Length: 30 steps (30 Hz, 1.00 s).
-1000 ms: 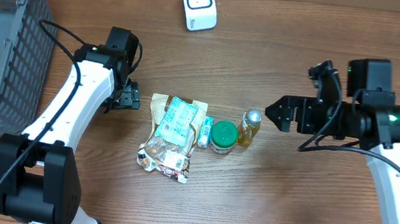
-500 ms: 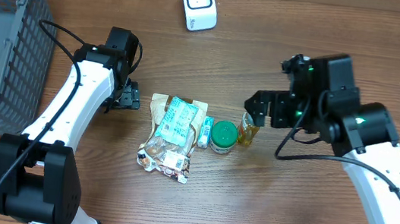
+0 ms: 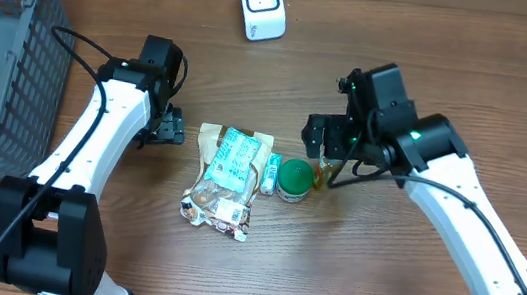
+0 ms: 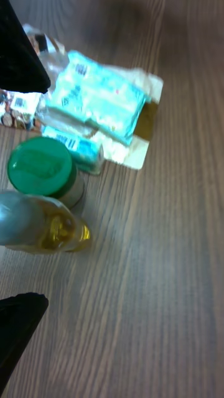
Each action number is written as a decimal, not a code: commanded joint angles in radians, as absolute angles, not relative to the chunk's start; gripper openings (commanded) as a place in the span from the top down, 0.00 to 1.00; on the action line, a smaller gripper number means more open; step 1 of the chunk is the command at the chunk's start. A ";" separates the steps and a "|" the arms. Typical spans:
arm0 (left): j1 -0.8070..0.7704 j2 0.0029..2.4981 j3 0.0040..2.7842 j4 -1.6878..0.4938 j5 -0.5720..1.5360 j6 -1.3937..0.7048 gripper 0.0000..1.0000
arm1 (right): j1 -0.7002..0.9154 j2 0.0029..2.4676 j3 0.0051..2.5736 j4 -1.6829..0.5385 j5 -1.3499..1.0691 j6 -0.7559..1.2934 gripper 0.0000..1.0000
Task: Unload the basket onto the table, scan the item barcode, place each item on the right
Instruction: 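Reach the right gripper toward the oil bottle and jar, then lower the open right gripper around the yellow oil bottle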
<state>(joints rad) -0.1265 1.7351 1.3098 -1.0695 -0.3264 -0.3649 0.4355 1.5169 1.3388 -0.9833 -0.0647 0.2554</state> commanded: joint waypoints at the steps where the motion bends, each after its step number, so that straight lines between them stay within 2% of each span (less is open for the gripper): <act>1: -0.125 1.716 1.328 -1.068 -0.340 -0.378 0.00 | 0.439 1.545 1.341 -0.977 -0.045 0.265 0.00; 15: -0.125 1.716 1.328 -1.068 -0.340 -0.378 0.00 | 0.439 1.560 1.341 -0.988 -0.045 0.262 0.00; 18: -0.125 1.716 1.328 -1.068 -0.340 -0.379 0.01 | 0.439 1.560 1.341 -0.988 -0.045 0.262 0.04; 24: -0.125 1.716 1.328 -1.068 -0.340 -0.378 0.00 | 0.439 1.560 1.341 -0.989 -0.045 0.262 0.23; 30: -0.125 1.716 1.328 -1.068 -0.340 -0.378 0.01 | 0.439 1.560 1.341 -0.989 -0.045 0.262 0.23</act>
<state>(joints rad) -0.1265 1.7351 1.3098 -1.0695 -0.3264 -0.3649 0.4355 1.5597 1.3388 -0.9890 -0.0528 0.2611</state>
